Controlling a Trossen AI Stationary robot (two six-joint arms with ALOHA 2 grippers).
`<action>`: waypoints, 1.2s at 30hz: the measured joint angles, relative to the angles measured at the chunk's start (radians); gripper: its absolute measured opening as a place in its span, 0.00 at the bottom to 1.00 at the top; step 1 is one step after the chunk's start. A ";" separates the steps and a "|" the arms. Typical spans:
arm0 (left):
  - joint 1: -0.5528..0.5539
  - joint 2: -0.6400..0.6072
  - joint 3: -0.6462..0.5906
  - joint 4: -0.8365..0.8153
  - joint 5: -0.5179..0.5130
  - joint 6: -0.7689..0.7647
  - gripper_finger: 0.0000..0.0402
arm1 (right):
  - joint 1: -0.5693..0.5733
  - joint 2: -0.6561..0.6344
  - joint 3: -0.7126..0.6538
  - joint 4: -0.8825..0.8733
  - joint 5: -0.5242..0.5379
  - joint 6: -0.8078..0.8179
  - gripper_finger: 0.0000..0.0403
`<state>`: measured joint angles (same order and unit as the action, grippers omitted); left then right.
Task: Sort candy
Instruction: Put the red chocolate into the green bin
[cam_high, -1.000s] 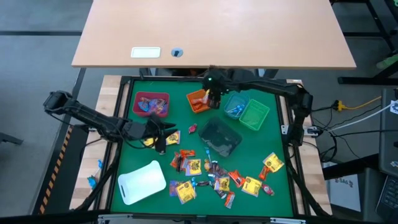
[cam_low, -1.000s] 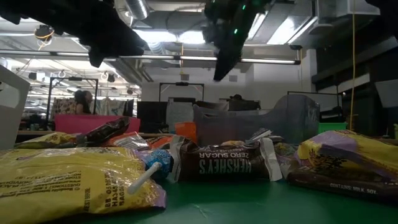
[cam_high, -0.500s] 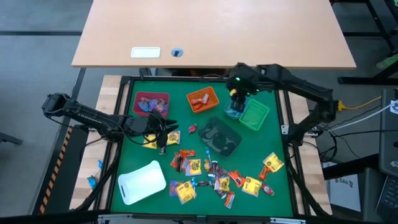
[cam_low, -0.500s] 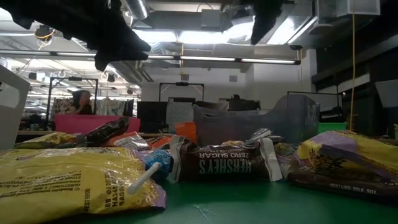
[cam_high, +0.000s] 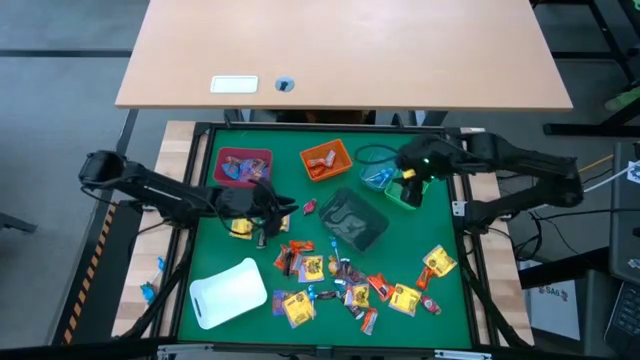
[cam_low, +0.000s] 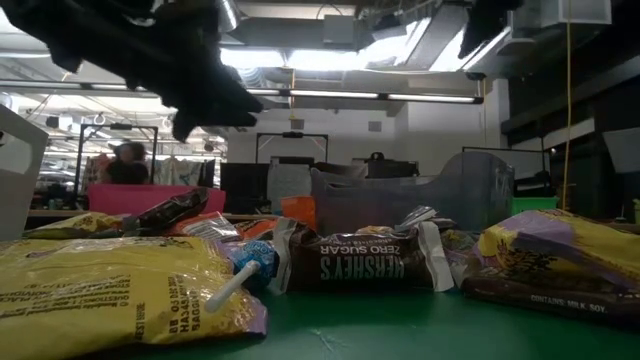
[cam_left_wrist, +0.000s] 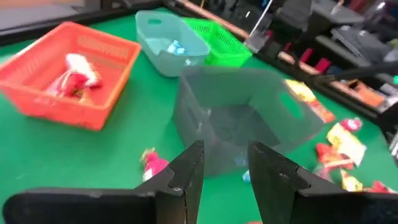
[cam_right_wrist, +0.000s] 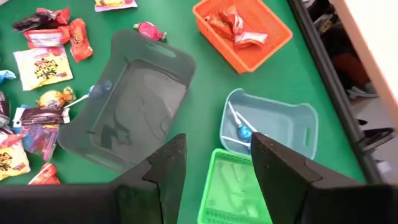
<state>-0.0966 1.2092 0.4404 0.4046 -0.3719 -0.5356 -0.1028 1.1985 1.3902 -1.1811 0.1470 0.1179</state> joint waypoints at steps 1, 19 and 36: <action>0.005 0.020 0.000 0.029 -0.010 0.003 0.28 | 0.001 -0.029 -0.040 0.023 0.000 0.007 0.45; 0.109 0.268 0.000 0.192 0.008 0.019 0.48 | 0.005 -0.166 -0.256 0.177 -0.009 0.015 0.45; 0.114 0.470 0.011 0.358 0.016 0.260 0.51 | 0.005 -0.166 -0.256 0.196 -0.009 0.008 0.45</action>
<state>0.0174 1.6794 0.4519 0.7626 -0.3559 -0.2759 -0.0982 1.0325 1.1339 -0.9850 0.1375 0.1261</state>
